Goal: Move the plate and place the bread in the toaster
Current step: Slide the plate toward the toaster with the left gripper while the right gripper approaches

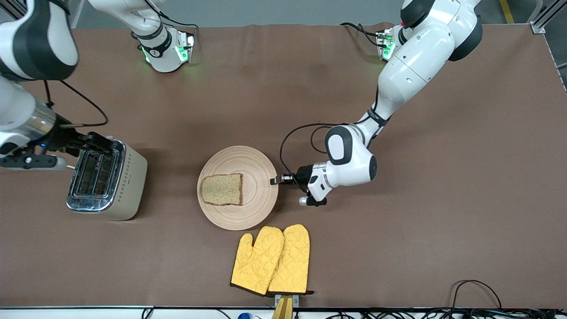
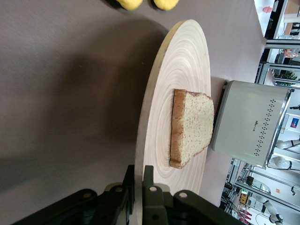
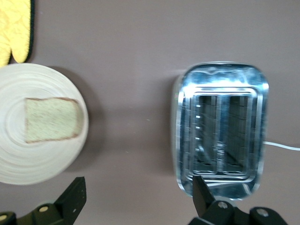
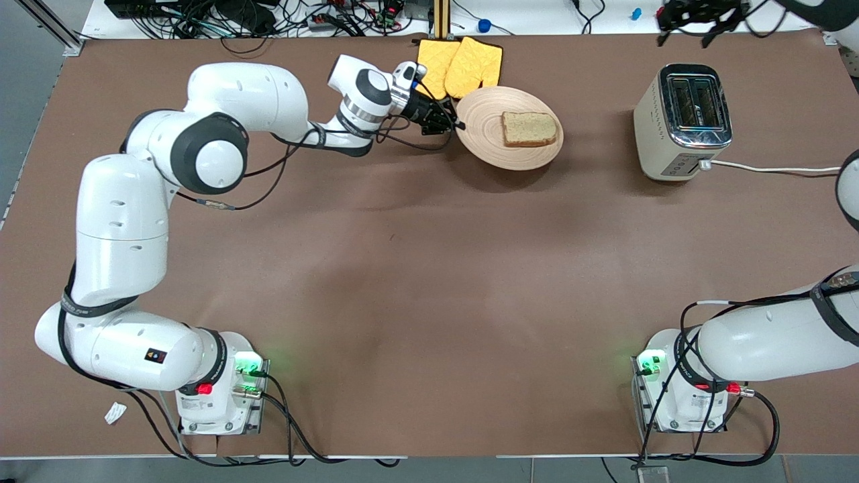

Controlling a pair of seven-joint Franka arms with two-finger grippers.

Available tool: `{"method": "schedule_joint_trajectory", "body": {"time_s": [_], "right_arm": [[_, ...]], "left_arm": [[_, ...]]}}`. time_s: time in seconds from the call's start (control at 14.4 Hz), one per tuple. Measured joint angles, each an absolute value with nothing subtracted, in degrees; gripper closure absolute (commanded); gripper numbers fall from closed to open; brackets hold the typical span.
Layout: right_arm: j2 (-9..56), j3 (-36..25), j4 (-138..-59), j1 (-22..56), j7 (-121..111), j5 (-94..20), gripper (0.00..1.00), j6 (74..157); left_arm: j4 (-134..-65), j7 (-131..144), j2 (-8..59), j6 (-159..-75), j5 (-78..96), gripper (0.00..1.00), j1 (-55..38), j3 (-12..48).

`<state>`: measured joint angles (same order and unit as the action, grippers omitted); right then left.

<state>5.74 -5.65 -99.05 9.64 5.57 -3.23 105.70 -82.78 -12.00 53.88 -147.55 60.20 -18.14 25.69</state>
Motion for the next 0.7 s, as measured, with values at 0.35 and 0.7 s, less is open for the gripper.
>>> {"method": "schedule_joint_trajectory", "body": {"time_s": [0.35, 0.7], "right_arm": [[8.76, -5.56, -101.37, 14.01, 11.2, -3.23, 0.0, 111.59], [10.33, -5.57, -103.71, 15.07, 12.24, -3.23, 0.0, 114.93]], "left_arm": [[-82.06, -12.01, 55.56, -154.22, 61.33, 0.97, -23.89, 25.7], [-81.59, -12.28, 56.09, -154.86, 61.9, 0.0, -24.7, 25.55]]}}
